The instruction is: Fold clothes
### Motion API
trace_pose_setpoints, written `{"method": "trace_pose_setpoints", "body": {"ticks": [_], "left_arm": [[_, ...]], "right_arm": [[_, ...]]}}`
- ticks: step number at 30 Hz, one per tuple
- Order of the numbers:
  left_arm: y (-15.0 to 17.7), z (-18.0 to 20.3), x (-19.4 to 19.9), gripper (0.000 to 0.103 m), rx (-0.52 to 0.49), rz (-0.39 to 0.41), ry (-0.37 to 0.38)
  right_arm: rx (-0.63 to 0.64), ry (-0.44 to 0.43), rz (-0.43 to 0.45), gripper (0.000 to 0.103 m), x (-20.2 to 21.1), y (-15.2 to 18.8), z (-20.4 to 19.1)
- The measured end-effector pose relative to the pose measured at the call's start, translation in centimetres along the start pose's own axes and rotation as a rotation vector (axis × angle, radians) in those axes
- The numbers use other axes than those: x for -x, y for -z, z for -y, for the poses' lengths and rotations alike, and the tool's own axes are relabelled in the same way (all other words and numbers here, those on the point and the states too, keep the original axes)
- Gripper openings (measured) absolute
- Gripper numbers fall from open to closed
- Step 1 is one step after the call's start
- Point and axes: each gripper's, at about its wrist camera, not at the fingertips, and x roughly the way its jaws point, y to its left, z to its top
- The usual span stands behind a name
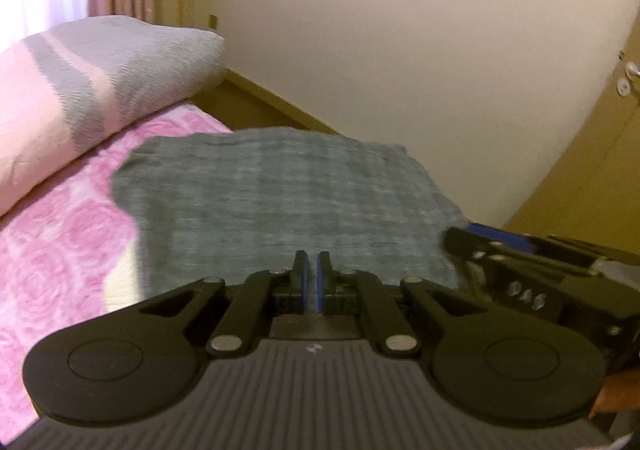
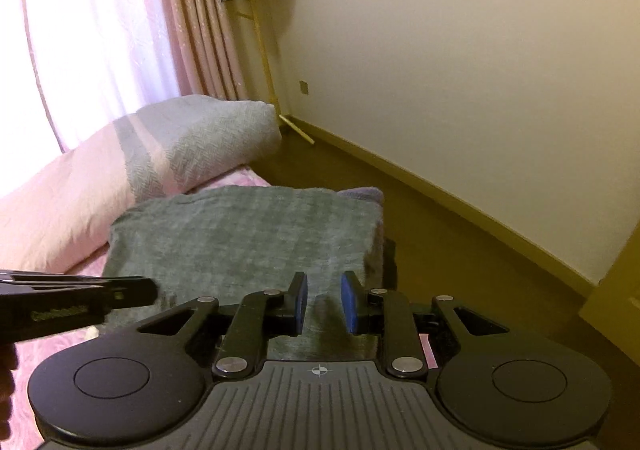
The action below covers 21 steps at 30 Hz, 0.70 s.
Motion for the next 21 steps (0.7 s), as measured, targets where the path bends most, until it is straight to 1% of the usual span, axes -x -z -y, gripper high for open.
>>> {"method": "trace_pose_setpoints", "body": {"ticks": [3, 5, 7, 8, 10, 11, 13, 16, 17, 19, 21], "left_arm": [[1.3, 0.5, -2.2, 0.002, -0.036, -0.049, -0.033], [1.4, 0.6, -2.4, 0.003, -0.047, -0.053, -0.039], [1.1, 0.8, -2.4, 0.002, -0.057, -0.055, -0.043], [1.0, 0.8, -2.2, 0.001, -0.055, -0.052, -0.043], [0.2, 0.2, -1.1, 0.001, -0.018, -0.021, -0.036], [-0.1, -0.2, -0.7, 0.001, -0.008, 0.002, -0.038], [-0.8, -1.0, 0.1, 0.001, 0.005, 0.049, -0.060], [-1.5, -2.9, -0.2, 0.001, 0.039, 0.067, -0.112], [-1.5, -3.6, -0.7, 0.001, 0.047, 0.065, -0.131], [-1.6, -5.2, -1.8, 0.001, 0.063, 0.055, -0.170], [-1.7, -7.1, -2.4, 0.001, 0.102, 0.037, -0.199]], "right_arm": [[0.042, 0.016, -0.040, 0.023, -1.3, 1.3, -0.6], [0.077, 0.038, -0.081, 0.023, -2.9, 2.2, -0.9], [0.087, 0.039, -0.095, 0.023, -3.3, 2.2, -0.8], [0.090, 0.038, -0.099, 0.023, -3.4, 2.0, -0.8], [0.080, 0.031, -0.106, 0.023, -3.2, 1.5, -0.5], [0.059, 0.026, -0.108, 0.023, -2.7, 1.0, -0.1], [0.022, 0.023, -0.066, 0.023, -1.9, 0.1, 0.3], [0.019, 0.033, 0.007, 0.023, -1.6, -1.0, 0.5], [0.018, 0.036, 0.005, 0.023, -2.1, -1.1, 0.8], [0.019, 0.041, -0.029, 0.023, -3.9, -0.8, 1.4], [0.005, 0.045, -0.064, 0.023, -5.7, -0.5, 2.3]]}}
